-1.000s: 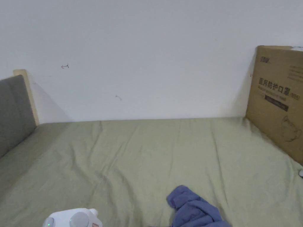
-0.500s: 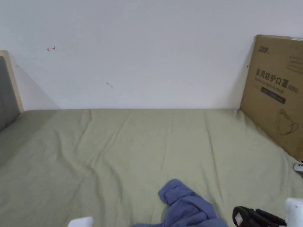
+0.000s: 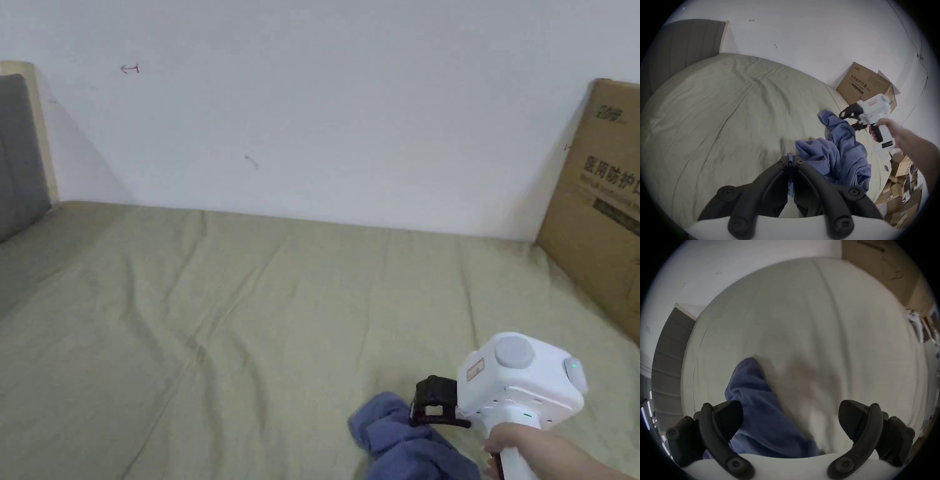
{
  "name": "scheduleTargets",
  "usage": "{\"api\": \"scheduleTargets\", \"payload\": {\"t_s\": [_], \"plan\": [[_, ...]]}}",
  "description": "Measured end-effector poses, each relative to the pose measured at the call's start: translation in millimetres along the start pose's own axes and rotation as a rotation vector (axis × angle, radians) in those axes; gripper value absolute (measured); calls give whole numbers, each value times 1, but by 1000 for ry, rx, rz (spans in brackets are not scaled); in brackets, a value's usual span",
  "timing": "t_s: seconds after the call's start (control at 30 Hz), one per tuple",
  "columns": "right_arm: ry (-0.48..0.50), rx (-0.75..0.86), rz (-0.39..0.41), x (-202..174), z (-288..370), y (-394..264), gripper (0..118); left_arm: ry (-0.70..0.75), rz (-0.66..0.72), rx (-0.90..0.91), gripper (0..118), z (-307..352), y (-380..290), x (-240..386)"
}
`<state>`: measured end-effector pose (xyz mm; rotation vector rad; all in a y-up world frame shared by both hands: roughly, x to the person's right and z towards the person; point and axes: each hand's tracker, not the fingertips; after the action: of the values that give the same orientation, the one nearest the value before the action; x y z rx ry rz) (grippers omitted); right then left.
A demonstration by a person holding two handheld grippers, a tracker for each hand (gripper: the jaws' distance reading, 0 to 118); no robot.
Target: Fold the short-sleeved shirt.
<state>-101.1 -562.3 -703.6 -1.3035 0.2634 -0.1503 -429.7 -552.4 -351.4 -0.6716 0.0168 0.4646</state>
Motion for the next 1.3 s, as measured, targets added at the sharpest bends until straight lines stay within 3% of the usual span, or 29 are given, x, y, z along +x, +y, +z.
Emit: {"api": "scheduleTargets", "payload": {"t_s": [0.07,0.1,0.13,0.17,0.2,0.23,0.27,0.3,0.33,0.4,0.47,0.53,0.8,0.87,1.0,1.17,1.3], "plan": [[29,-59,50,-8,-14,-1,105,-10,45,-3,4,2,-2,-7],[-37,-51,103,-17,-16,-4,98,-18,54,-1,4,4,-2,-10],[-95,-30,175,-23,-13,-8,84,-23,57,-1,4,5,-3,-12],[-112,-27,240,-29,-10,-11,60,-31,58,-4,4,6,-4,-14],[-155,-10,305,-35,-6,-14,50,-39,58,-8,4,7,-5,-16],[-182,25,340,-39,3,-18,39,-42,59,-12,4,6,-6,-16],[-145,51,346,-41,10,-19,26,-40,58,-14,4,7,-6,-16],[-119,47,331,-42,19,-22,3,-32,62,-17,4,9,-5,-17],[-104,85,328,-39,31,-24,3,-27,70,-17,4,11,-4,-17],[30,111,281,-32,60,-29,3,-31,98,-7,4,20,3,-17],[23,184,261,-26,92,-35,3,-44,86,31,4,31,14,-17],[24,245,274,-17,128,-39,3,25,-12,81,4,44,31,-10],[117,476,127,13,280,-74,3,19,-117,227,4,118,122,9],[151,515,146,12,315,-82,3,49,-171,274,4,135,143,20],[148,618,174,-1,381,-91,3,-8,-138,338,4,166,187,40],[149,687,182,-16,444,-85,3,20,-161,435,4,202,237,74],[80,788,250,-36,476,-64,3,46,-200,509,4,212,276,94]]}}
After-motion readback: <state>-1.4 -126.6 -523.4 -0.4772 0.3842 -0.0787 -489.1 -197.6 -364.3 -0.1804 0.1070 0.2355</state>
